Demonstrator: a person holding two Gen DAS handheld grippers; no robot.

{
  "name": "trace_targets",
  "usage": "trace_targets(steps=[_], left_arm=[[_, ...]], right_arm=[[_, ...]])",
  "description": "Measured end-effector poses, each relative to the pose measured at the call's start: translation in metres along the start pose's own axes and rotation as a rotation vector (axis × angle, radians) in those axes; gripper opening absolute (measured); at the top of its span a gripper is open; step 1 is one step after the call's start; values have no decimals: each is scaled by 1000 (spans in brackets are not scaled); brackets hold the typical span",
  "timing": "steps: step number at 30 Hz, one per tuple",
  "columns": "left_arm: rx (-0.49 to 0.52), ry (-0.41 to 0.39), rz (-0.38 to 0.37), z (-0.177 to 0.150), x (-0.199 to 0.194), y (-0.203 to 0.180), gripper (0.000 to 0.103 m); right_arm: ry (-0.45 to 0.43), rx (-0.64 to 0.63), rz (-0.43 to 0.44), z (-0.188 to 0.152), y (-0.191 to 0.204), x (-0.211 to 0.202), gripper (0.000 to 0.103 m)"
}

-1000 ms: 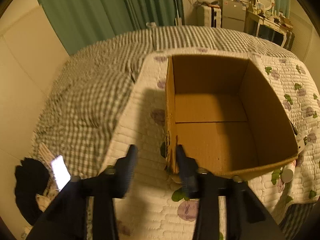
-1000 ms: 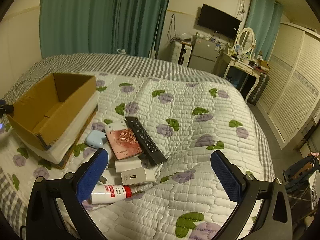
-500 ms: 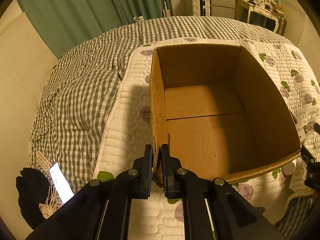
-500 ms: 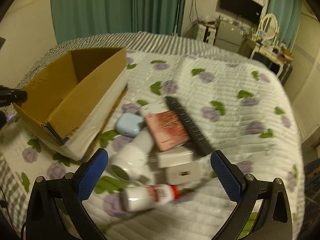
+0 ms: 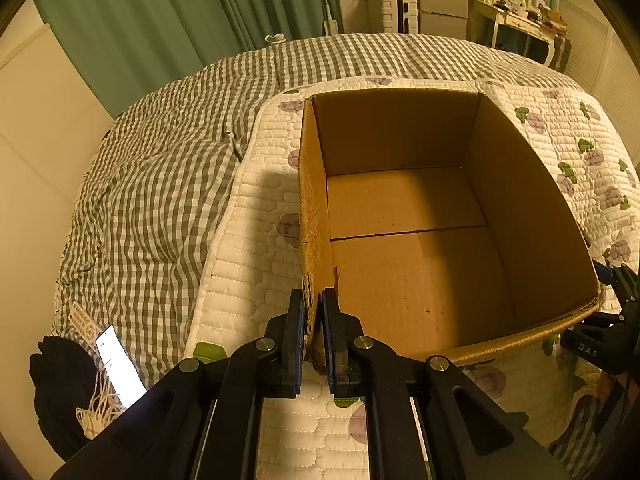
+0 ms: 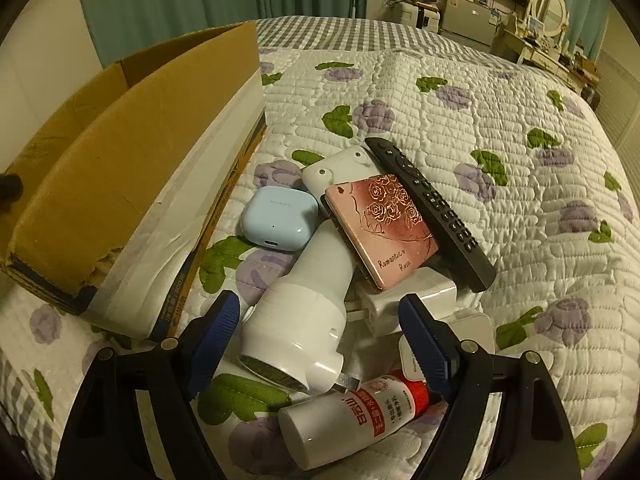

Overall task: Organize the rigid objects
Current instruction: 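Move the right tool to the white hair dryer and grasp it, then carry the hair dryer over the box and release it inside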

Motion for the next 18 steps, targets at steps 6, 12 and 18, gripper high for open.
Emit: trace_targets(steps=[6, 12, 18], left_arm=[[-2, -3, -1, -1, -1, 0, 8], [-2, -10, -9, -2, -2, -1, 8], [-5, -15, -15, -2, -4, -1, 8]], right_arm=[[4, -32, 9, -7, 6, -8, 48], [-43, -28, 60, -8, 12, -36, 48], [-173, -72, 132, 7, 35, -99, 47]])
Point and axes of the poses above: each gripper's, at about its wrist camera, not at the fingertips, and x roughly the way its jaws point, y to its left, z to its top, the point moved 5 cm from there along x, roughly the way its jaws point, and after that the axes turned 15 degrees about x, right-handed, at the moved point
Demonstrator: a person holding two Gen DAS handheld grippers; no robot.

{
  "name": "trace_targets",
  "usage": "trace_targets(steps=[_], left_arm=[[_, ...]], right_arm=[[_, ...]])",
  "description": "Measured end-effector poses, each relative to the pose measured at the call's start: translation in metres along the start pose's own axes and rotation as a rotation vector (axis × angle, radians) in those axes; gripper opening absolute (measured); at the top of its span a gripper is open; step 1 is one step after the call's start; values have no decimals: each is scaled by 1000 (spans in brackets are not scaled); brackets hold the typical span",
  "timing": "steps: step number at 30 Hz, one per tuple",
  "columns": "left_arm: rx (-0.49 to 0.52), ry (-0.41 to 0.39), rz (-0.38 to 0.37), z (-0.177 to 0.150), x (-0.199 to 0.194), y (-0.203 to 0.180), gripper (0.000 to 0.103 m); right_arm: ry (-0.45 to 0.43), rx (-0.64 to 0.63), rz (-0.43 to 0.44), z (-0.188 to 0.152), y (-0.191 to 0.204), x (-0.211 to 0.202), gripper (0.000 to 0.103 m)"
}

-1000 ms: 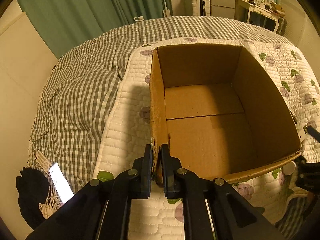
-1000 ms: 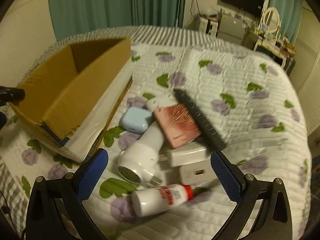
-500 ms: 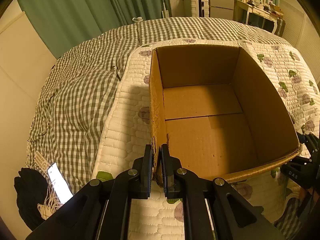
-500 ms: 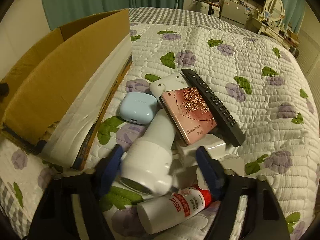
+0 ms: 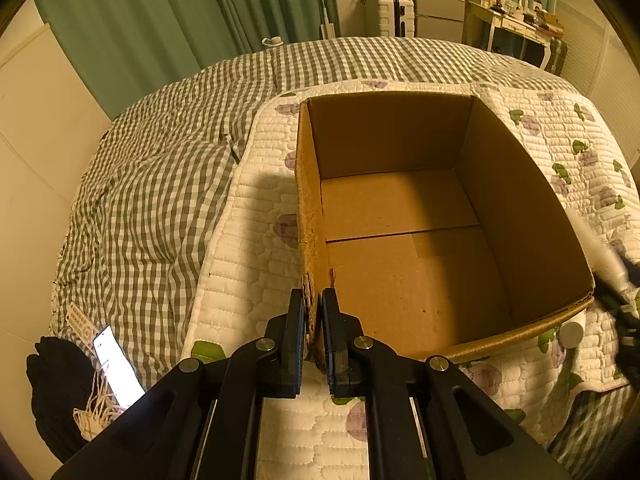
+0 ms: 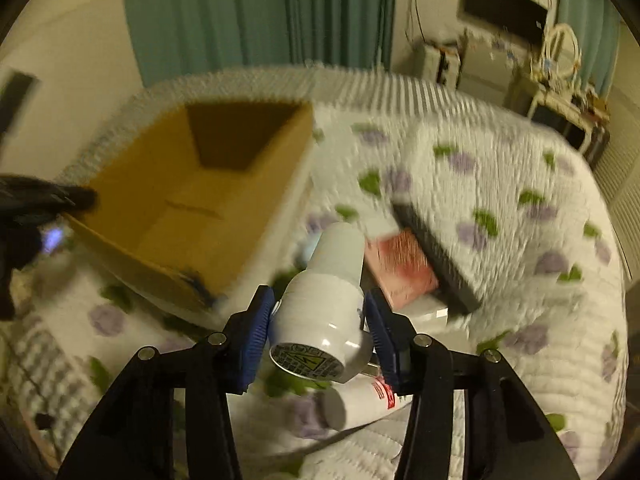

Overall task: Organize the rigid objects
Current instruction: 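Carry the hair dryer over the box and release it inside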

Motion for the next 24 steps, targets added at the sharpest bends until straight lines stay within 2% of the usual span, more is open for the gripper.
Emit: trace_targets(steps=[5, 9, 12, 16, 20, 24], left_arm=[[4, -7, -5, 0, -2, 0, 8], [-1, -10, -10, 0, -2, 1, 8], [-5, -10, -11, 0, -1, 1, 8], [-8, -9, -13, 0, -1, 2, 8], [-10, -8, -14, 1, -1, 2, 8], [-10, -9, -14, 0, -1, 1, 8]], right_arm=[[-135, -49, 48, 40, 30, -44, 47], [-181, -98, 84, 65, 61, -46, 47], [-163, -119, 114, 73, 82, -27, 47], [-115, -151, 98, 74, 107, 20, 47], [-55, -157, 63, 66, 113, 63, 47], [1, -127, 60, 56, 109, 85, 47]])
Point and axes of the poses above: each gripper's, at about its wrist camera, not at the fingertips, and x roughly the way its jaws point, y to its left, z to its top, the point moved 5 cm from there along x, roughly the way its jaws point, and after that the axes turned 15 degrees about x, right-handed, at the moved point
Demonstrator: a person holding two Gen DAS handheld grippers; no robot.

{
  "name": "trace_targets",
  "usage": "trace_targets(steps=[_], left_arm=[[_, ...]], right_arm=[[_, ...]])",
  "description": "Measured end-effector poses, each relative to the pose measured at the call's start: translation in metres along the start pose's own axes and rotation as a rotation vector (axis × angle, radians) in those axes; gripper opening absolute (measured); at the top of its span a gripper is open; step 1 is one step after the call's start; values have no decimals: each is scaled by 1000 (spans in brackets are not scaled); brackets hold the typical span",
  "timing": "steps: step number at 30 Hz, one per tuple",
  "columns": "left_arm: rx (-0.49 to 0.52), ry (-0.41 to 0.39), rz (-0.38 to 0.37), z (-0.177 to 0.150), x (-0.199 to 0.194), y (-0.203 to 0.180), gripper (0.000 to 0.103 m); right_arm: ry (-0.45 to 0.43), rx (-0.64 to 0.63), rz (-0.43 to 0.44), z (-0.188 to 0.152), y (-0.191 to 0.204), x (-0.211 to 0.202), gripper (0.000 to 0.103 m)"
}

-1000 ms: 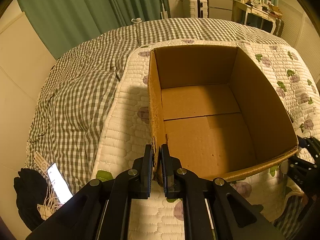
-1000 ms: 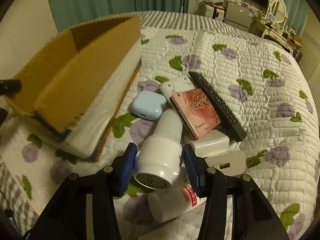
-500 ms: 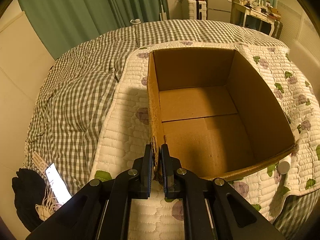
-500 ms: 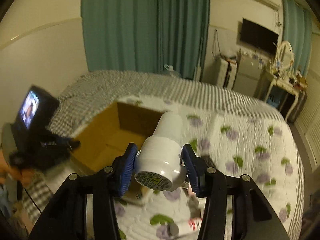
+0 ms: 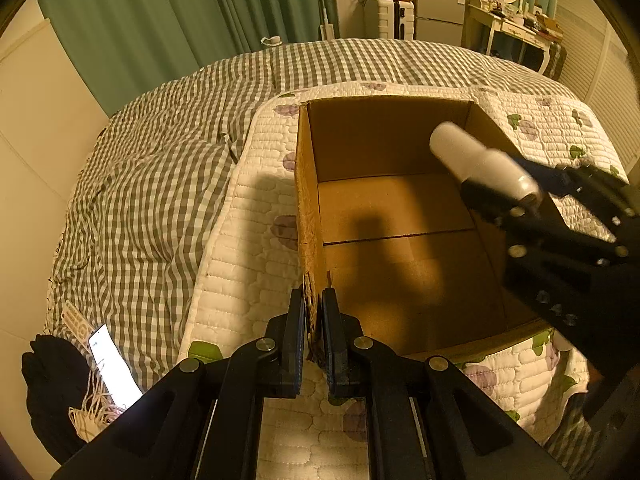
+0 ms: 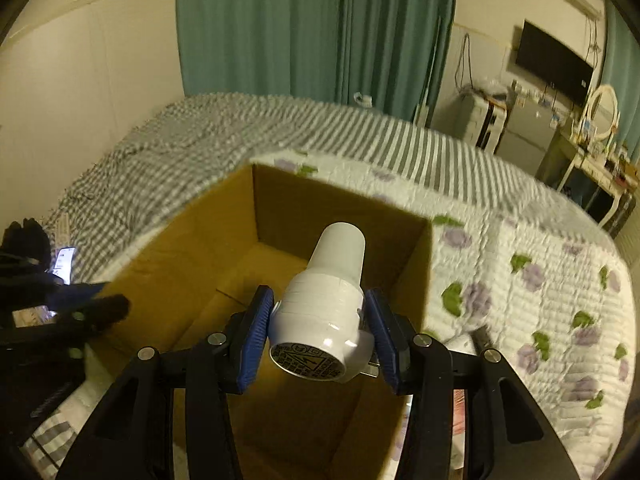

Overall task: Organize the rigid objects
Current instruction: 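Carry the hair dryer over the box and release it inside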

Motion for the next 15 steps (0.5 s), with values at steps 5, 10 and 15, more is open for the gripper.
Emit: trace_targets(steps=[5, 10, 15], left_arm=[[-3, 1, -1, 0, 0, 0, 8], [-4, 2, -5, 0, 1, 1, 8], [1, 3, 4, -2, 1, 1, 8]], right_arm=[[22, 12, 21, -7, -6, 1, 48], [-36, 29, 42, 0, -9, -24, 93], [-106, 20, 23, 18, -25, -69, 93]])
Point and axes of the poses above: each gripper's, at about its wrist camera, not at the fingertips, and x roughly the way its jaws point, y to its left, z to its top, the point moved 5 cm from there along x, roughly the way its jaws point, and after that the axes turned 15 degrees about x, right-handed, at the moved point
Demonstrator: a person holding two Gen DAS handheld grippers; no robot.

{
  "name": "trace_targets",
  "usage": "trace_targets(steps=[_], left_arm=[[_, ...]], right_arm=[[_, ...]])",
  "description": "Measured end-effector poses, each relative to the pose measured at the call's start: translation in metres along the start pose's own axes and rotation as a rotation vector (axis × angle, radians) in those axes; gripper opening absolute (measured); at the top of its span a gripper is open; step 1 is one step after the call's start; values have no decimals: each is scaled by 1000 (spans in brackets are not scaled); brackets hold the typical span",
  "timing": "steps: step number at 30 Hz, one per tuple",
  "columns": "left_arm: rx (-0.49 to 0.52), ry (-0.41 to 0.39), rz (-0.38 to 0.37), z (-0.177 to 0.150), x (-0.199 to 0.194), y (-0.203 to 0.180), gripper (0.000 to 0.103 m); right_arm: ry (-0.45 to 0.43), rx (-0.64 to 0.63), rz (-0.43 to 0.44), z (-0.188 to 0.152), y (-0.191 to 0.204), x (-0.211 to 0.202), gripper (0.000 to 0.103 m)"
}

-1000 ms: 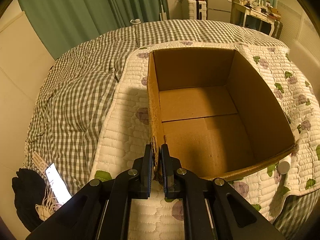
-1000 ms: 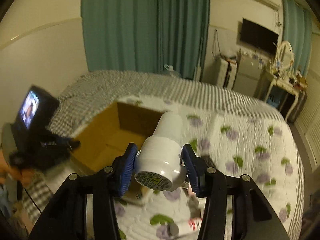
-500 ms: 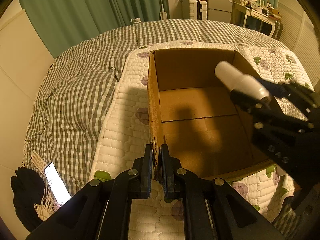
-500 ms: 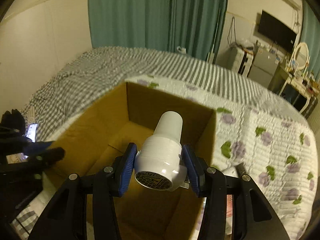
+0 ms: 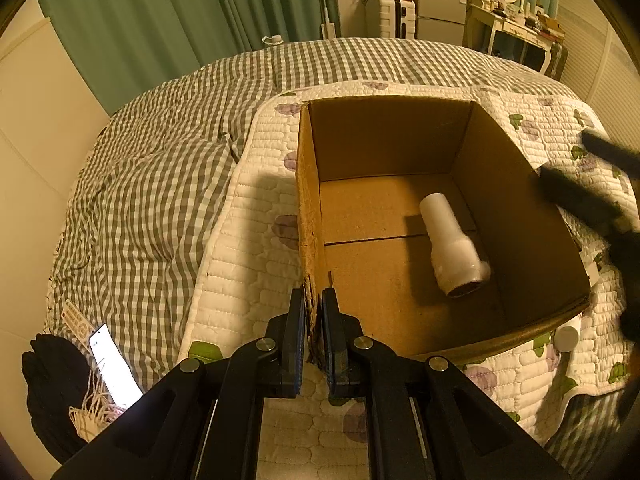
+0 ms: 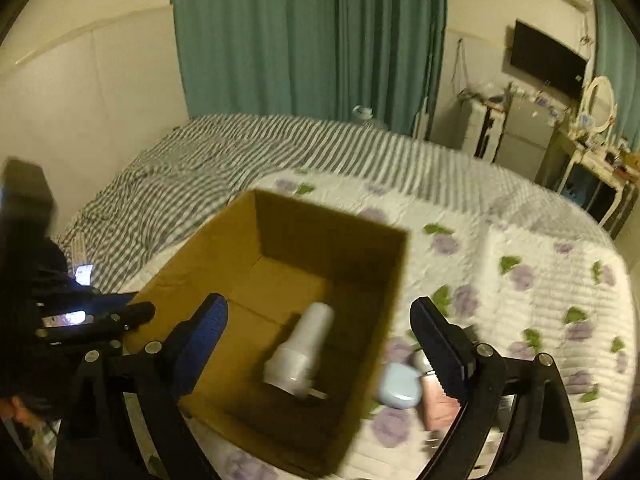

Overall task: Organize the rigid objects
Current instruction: 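Carry the hair dryer over the box and release it inside, then grasp the white bottle with red cap using the right tool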

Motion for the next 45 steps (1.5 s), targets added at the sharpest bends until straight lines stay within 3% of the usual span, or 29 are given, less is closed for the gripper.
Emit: trace_targets(steps=[6, 12, 17, 21, 26, 32, 45], left_arm=[[-2, 0, 0, 0, 0, 1, 8], [-2, 1, 1, -1, 0, 1, 8], [0, 5, 6, -2, -1, 3, 8], [1, 9, 15, -2, -1, 3, 8], [2, 11, 21, -1, -1, 2, 8], [3, 13, 22, -2, -1, 2, 8], [0, 13, 22, -1, -1, 1, 8]], right_arm=[[-82, 4, -85, 17, -43, -56, 93], [-93, 23, -197, -5, -93, -83, 93], [7, 33, -243, -58, -115, -67, 93], [146, 33, -226, -112, -117, -40, 93], [263, 76, -217, -153, -126, -13, 93], [337, 153, -191, -162, -142, 9, 93], [467, 175, -101, -169, -141, 49, 92]])
Point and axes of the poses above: each gripper's, at about its wrist camera, not at the fingertips, and x roughly the way its jaws point, y to its left, z to its top, the point moved 5 cm from there along x, roughly the way its jaws point, and after that the axes turned 15 degrees about x, right-handed, at the moved point
